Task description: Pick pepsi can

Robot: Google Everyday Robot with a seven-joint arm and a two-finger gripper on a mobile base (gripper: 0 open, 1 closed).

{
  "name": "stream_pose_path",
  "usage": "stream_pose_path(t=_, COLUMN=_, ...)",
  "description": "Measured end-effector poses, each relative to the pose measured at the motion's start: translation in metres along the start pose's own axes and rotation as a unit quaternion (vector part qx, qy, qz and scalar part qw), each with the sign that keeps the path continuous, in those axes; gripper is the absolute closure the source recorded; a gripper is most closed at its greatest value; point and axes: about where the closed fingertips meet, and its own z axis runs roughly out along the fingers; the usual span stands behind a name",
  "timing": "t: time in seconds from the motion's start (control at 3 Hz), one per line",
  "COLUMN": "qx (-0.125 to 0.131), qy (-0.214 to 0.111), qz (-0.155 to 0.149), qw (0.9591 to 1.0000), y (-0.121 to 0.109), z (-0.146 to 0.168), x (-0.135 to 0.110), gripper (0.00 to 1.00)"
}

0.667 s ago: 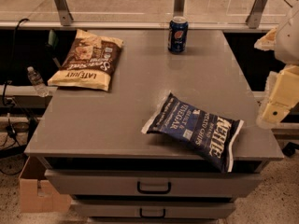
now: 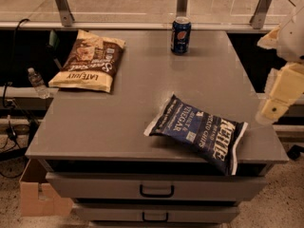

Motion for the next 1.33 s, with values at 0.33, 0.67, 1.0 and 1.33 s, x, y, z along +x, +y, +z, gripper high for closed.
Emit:
stream_pose_path(t=0.33, qx=0.008, qy=-0.033, qz=0.029, qw=0.999, y=-0.039, z=0.03, x=-0.011, gripper=0.0)
stream_pose_path(t=0.67, qx=0.022, qy=-0.065, qz=0.07, qw=0.9952, y=-0.095, z=0.071, x=-0.024, gripper=0.0)
stream_pose_path(t=1.0, qx=0.045, qy=-0.09, qz=0.118, qw=0.9879, y=-0.155, z=0.114, x=-0.029, gripper=0.0)
stream_pose_path(t=1.33, qx=0.043, qy=-0.127, qz=0.134, qw=0.9818, y=-0.201, z=0.146, x=-0.04, gripper=0.0)
